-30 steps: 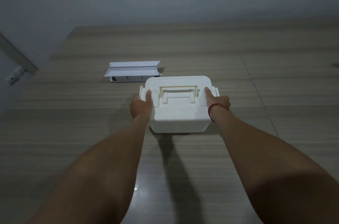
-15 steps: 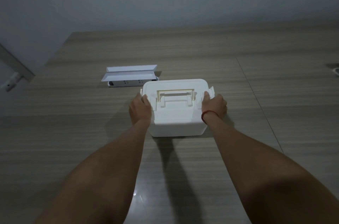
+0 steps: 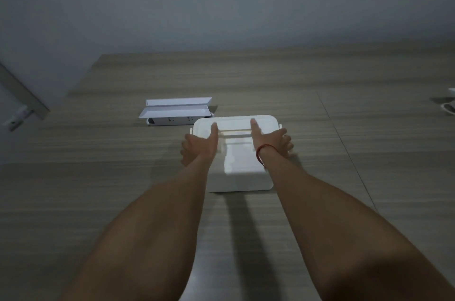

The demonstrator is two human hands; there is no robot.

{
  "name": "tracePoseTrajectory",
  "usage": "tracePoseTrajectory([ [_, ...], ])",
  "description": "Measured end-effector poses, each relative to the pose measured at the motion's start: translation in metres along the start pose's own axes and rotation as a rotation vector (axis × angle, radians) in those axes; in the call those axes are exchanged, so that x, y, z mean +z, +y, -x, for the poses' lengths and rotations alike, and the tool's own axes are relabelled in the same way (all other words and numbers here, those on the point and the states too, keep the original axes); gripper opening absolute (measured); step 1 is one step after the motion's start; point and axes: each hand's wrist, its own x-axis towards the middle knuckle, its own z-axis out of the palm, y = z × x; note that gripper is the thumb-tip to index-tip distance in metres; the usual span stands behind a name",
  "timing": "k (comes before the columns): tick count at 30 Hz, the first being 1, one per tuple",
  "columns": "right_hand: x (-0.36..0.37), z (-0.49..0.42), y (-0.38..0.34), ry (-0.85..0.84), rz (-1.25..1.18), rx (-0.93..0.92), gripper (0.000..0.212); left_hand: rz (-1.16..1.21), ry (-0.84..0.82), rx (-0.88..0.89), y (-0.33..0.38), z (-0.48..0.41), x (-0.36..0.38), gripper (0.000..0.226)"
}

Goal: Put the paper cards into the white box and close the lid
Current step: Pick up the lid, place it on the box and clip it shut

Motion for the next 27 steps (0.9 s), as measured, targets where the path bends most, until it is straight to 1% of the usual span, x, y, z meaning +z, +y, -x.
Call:
tracePoseTrajectory([
  [1, 0.0, 0.001, 0.002, 0.0, 0.016, -0.028, 0.104, -0.013, 0.007, 0.034, -0.004, 0.002, 0.001, 0.09],
  [3, -0.001, 0.0, 0.009, -0.03, 0.025, -0.097, 0.101, -0.035, 0.001, 0.117, -0.014, 0.002, 0.0, 0.086],
  [6, -0.004, 0.003, 0.025, -0.061, 0.134, -0.249, 0.084, -0.146, -0.049, 0.237, -0.032, 0.003, -0.004, 0.083],
  [9, -0.005, 0.007, 0.036, -0.012, 0.189, -0.347, 0.076, -0.205, -0.024, 0.289, -0.039, 0.006, -0.003, 0.075],
  [13, -0.001, 0.005, 0.035, 0.037, 0.177, -0.341, 0.073, -0.194, 0.079, 0.318, -0.04, 0.007, 0.006, 0.067],
  [16, 0.003, -0.002, 0.026, 0.061, 0.163, -0.317, 0.064, -0.191, 0.071, 0.321, -0.037, -0.005, 0.008, 0.068],
  [18, 0.009, -0.009, 0.017, 0.062, 0.162, -0.313, 0.062, -0.191, 0.074, 0.333, -0.032, -0.016, 0.009, 0.068],
  [22, 0.018, -0.025, -0.002, 0.064, 0.174, -0.313, 0.06, -0.176, 0.076, 0.34, -0.018, -0.035, 0.013, 0.07],
  [27, 0.034, -0.038, -0.022, 0.095, 0.176, -0.3, 0.062, -0.179, 0.06, 0.341, -0.003, -0.064, 0.018, 0.068],
])
